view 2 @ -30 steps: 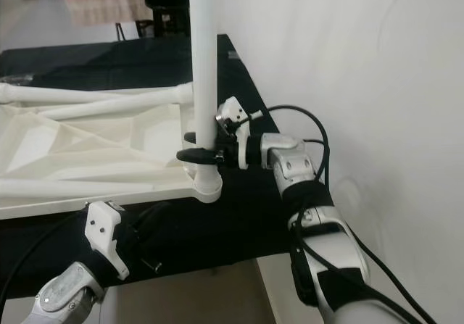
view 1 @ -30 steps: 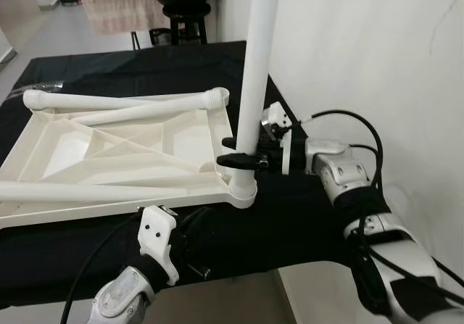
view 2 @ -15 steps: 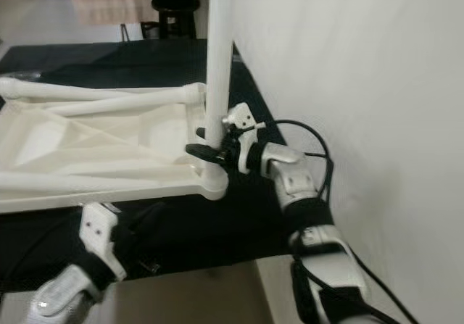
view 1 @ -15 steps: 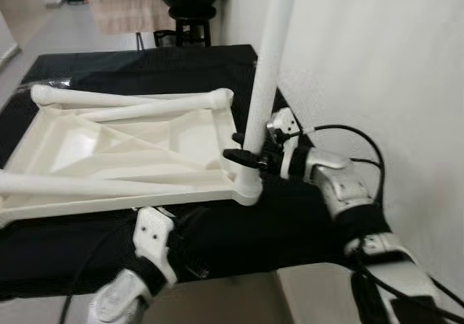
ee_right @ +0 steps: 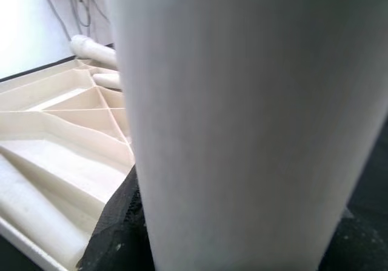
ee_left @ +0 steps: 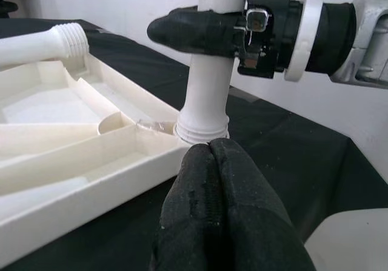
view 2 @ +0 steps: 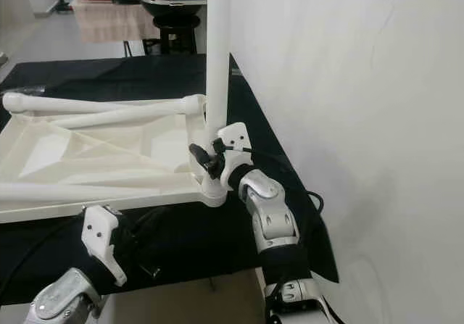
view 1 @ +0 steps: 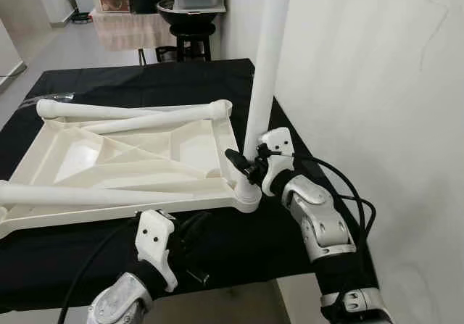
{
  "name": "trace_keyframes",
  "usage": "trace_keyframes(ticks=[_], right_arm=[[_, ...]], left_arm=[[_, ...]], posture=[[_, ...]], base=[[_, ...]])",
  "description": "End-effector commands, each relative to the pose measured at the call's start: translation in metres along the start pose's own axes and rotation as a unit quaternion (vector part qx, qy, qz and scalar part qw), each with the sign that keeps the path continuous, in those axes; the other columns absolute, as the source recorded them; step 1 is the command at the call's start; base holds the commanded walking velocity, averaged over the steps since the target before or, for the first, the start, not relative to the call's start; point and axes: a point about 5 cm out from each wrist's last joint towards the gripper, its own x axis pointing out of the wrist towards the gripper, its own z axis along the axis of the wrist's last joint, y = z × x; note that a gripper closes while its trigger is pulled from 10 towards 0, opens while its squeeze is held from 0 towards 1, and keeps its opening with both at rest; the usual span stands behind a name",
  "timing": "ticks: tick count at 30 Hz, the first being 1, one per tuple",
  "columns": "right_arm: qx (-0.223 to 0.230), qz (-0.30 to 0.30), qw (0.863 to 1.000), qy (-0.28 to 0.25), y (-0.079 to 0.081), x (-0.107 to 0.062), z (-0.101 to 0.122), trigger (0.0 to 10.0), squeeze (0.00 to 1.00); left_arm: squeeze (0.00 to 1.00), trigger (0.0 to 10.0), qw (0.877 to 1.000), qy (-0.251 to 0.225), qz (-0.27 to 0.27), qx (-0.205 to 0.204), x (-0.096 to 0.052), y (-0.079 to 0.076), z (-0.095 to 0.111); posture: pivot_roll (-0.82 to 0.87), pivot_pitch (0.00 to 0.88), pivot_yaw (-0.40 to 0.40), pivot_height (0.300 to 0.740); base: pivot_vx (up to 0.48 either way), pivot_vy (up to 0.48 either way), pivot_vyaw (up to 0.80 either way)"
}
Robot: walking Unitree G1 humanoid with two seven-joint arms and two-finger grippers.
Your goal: Building children table
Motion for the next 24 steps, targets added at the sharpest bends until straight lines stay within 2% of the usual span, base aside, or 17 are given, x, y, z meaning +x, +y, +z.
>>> trace_keyframes(ticks=[1, 2, 4, 5, 6, 8, 9, 11, 12, 13, 18, 21, 22, 23, 24], right_arm=[[0.013, 0.040, 0.999, 0.013, 0.006, 0.002, -0.006, 10.0, 1.00], [0.009, 0.069, 0.998, 0.004, 0.003, 0.003, 0.000, 10.0, 1.00], [0.009, 0.069, 0.998, 0.004, 0.003, 0.003, 0.000, 10.0, 1.00], [0.005, 0.107, 0.994, -0.006, -0.001, 0.004, 0.005, 10.0, 1.00], [0.005, 0.107, 0.994, -0.006, -0.001, 0.004, 0.005, 10.0, 1.00], [-0.019, 0.152, 0.988, -0.003, -0.007, 0.004, 0.011, 10.0, 1.00], [-0.033, 0.172, 0.985, 0.006, -0.010, 0.004, 0.012, 10.0, 0.36], [-0.042, 0.182, 0.982, 0.013, -0.012, 0.004, 0.012, 10.0, 0.36], [-0.042, 0.199, 0.979, 0.017, -0.014, 0.005, 0.013, 10.0, 0.00], [-0.038, 0.219, 0.975, 0.021, -0.017, 0.006, 0.014, 10.0, 0.00], [-0.037, 0.244, 0.969, 0.031, -0.021, 0.007, 0.014, 10.0, 0.00], [-0.014, 0.265, 0.963, 0.045, -0.030, 0.007, 0.013, 10.0, 0.00], [-0.002, 0.270, 0.962, 0.046, -0.035, 0.006, 0.013, 3.4, 0.00], [0.007, 0.271, 0.962, 0.045, -0.038, 0.006, 0.014, 3.4, 0.00], [0.014, 0.268, 0.962, 0.042, -0.040, 0.007, 0.016, 0.0, 0.00]], left_arm=[[0.00, 10.0, 1.000, 0.006, 0.001, -0.001, -0.001, 0.001, 0.000], [0.00, 10.0, 1.000, 0.006, -0.001, -0.002, 0.000, 0.000, 0.000], [0.00, 10.0, 1.000, 0.006, -0.001, -0.002, 0.000, 0.000, 0.000], [0.00, 10.0, 1.000, 0.006, -0.002, -0.002, 0.000, 0.000, 0.000], [0.00, 10.0, 1.000, 0.006, -0.002, -0.002, 0.000, 0.000, 0.000], [0.00, 10.0, 1.000, 0.004, -0.002, -0.003, 0.001, -0.001, 0.001], [0.00, 10.0, 1.000, 0.003, -0.001, -0.003, 0.001, -0.002, 0.001], [0.00, 10.0, 1.000, 0.003, 0.000, -0.003, 0.001, -0.002, 0.001], [0.00, 10.0, 1.000, 0.003, 0.001, -0.003, 0.001, -0.003, 0.001], [0.00, 10.0, 1.000, 0.003, 0.002, -0.004, 0.001, -0.003, 0.002], [0.00, 10.0, 1.000, 0.003, 0.003, -0.004, 0.001, -0.004, 0.002], [0.00, 10.0, 1.000, 0.004, 0.002, -0.005, 0.000, -0.006, 0.003], [0.00, 10.0, 1.000, 0.004, 0.001, -0.005, 0.000, -0.007, 0.003], [0.00, 10.0, 1.000, 0.005, 0.001, -0.005, 0.000, -0.007, 0.003], [0.00, 10.0, 1.000, 0.005, 0.001, -0.005, -0.001, -0.008, 0.003]], posture=[[0.00, 0.051, -0.034, 0.740], [0.00, 0.052, -0.034, 0.740], [0.00, 0.052, -0.034, 0.740], [0.01, 0.052, -0.039, 0.740], [0.01, 0.052, -0.039, 0.740], [0.02, 0.054, -0.051, 0.740], [0.02, 0.055, -0.053, 0.740], [0.02, 0.055, -0.054, 0.740], [0.03, 0.059, -0.058, 0.740], [0.03, 0.060, -0.060, 0.740], [0.03, 0.064, -0.063, 0.740], [0.04, 0.070, -0.069, 0.740], [0.05, 0.074, -0.073, 0.740], [0.05, 0.075, -0.074, 0.740], [0.05, 0.077, -0.075, 0.740]], base=[[0.000, 0.000, 0.00], [0.000, 0.000, 0.00], [0.000, 0.000, 0.00], [0.000, 0.000, 0.00], [0.000, 0.000, 0.00], [0.000, 0.000, 0.00], [0.000, 0.000, 0.00], [0.000, 0.000, 0.00], [0.000, 0.000, 0.00], [0.000, 0.000, 0.00], [0.000, 0.000, 0.00], [0.000, 0.000, 0.00], [0.000, 0.000, 0.00], [0.000, 0.000, 0.00], [0.000, 0.000, 0.00]])
